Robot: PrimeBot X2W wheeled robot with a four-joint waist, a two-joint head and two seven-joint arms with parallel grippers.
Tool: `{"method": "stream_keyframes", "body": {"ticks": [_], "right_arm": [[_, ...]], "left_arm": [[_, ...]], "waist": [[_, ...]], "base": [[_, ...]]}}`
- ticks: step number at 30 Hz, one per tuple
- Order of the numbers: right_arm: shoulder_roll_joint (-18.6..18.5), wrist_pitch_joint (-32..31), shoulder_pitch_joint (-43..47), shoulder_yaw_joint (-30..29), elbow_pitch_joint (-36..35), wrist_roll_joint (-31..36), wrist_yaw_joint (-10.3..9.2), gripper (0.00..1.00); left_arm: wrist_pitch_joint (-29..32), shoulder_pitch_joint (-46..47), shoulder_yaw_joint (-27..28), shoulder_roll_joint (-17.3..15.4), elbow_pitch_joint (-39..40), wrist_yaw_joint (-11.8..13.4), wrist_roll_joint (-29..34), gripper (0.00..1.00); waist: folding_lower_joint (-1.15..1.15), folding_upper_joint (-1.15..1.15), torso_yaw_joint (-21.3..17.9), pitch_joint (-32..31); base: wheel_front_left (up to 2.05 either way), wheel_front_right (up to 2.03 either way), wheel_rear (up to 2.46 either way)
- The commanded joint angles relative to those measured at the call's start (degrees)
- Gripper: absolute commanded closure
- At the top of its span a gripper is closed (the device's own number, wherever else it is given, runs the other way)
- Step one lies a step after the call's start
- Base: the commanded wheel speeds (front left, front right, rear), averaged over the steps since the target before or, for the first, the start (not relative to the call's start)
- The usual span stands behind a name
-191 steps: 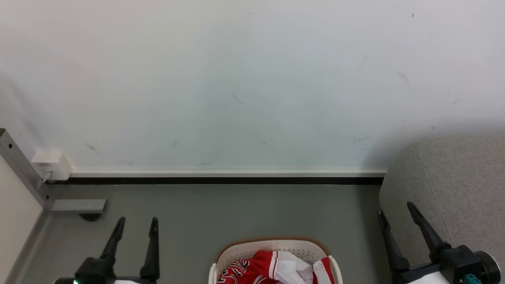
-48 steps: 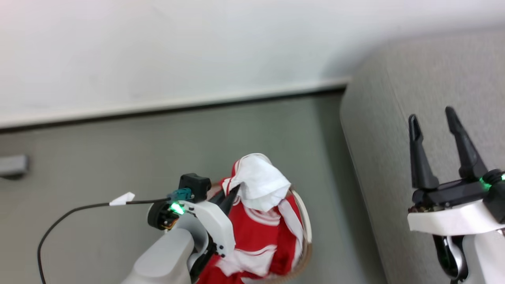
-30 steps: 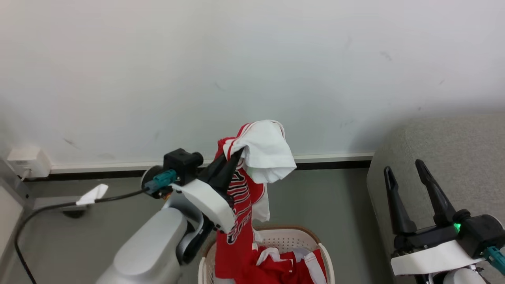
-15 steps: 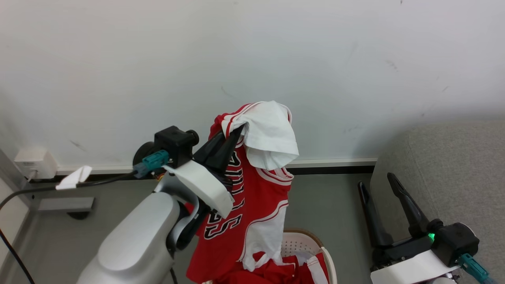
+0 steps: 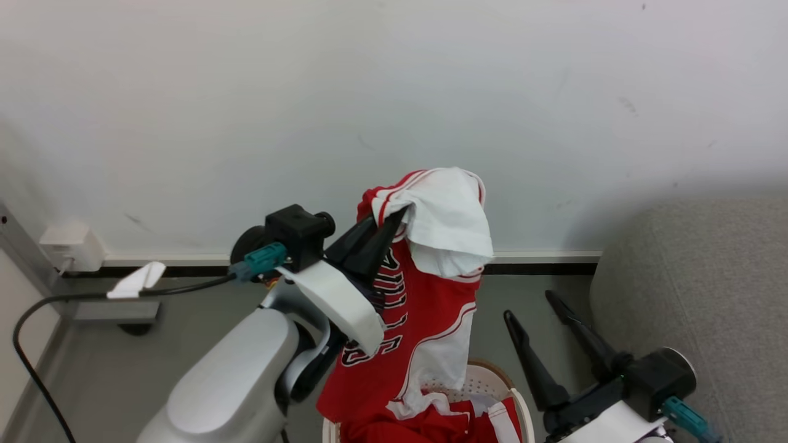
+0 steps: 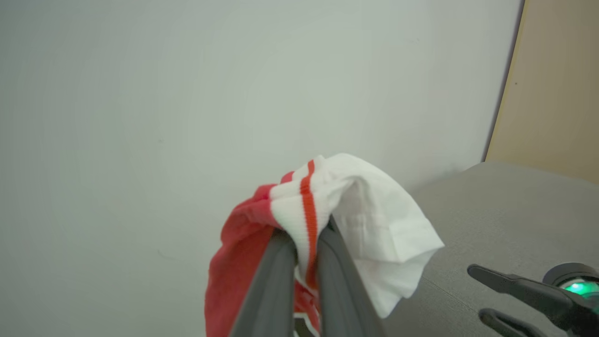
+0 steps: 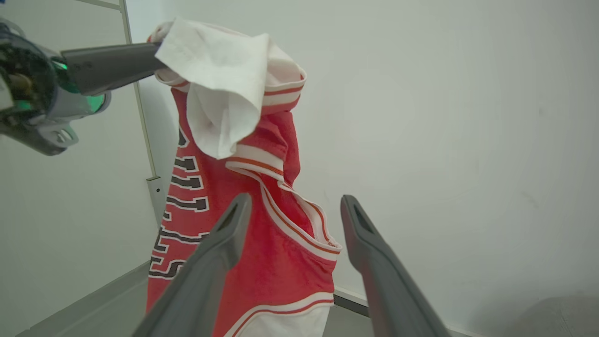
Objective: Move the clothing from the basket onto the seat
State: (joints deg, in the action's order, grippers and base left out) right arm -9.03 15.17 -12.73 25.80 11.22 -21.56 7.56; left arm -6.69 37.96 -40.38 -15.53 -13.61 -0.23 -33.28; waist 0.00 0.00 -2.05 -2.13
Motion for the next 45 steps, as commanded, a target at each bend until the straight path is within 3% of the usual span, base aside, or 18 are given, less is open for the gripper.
{"method": "stream_keyframes", "body": {"ticks": [1,18,31,32,33,34,45], "right_arm": [[-0.4,0.0,-1.1,1.1,0.5,-0.7,-0.14,0.00],[-3.1,0.0,-12.0,10.8,12.7,-1.5,-0.14,0.00],[-3.2,0.0,-17.0,12.3,18.6,-3.4,-0.14,0.00],[-3.2,0.0,-17.2,12.6,18.9,-3.6,-0.14,0.29],[-3.1,0.0,-17.5,12.7,19.1,-3.9,-0.14,0.79],[-3.0,0.0,-17.7,12.8,19.1,-4.2,-0.14,1.00],[-3.4,0.0,-14.5,8.2,15.4,-3.9,-0.14,1.00]], "left_arm": [[0.2,-0.2,-0.2,0.1,0.3,-0.2,-0.3,1.00],[2.0,0.1,-5.7,4.2,1.9,-2.7,-0.7,1.00],[3.7,-0.1,-10.0,6.9,3.1,-4.6,-1.6,1.00],[3.7,-0.2,-10.2,6.9,3.0,-4.6,-1.8,1.00],[3.7,-0.2,-10.3,7.0,2.9,-4.6,-1.9,1.00],[3.7,-0.2,-10.3,7.0,2.8,-4.6,-2.0,1.00],[2.1,-1.2,-8.1,5.0,-0.2,-3.2,-2.9,1.00]], "waist": [[0.00,0.00,0.6,0.0],[0.00,0.00,8.3,0.2],[0.00,0.00,14.1,-0.1],[0.00,0.00,14.3,-0.2],[0.00,0.00,14.5,-0.2],[0.00,0.00,14.6,-0.2],[0.00,0.00,13.7,-0.3]], "base": [[0.00,0.00,0.00],[0.00,0.00,0.00],[0.00,0.00,0.00],[0.00,0.00,0.00],[0.00,0.00,0.00],[0.00,0.00,0.00],[0.00,0.00,0.00]]}}
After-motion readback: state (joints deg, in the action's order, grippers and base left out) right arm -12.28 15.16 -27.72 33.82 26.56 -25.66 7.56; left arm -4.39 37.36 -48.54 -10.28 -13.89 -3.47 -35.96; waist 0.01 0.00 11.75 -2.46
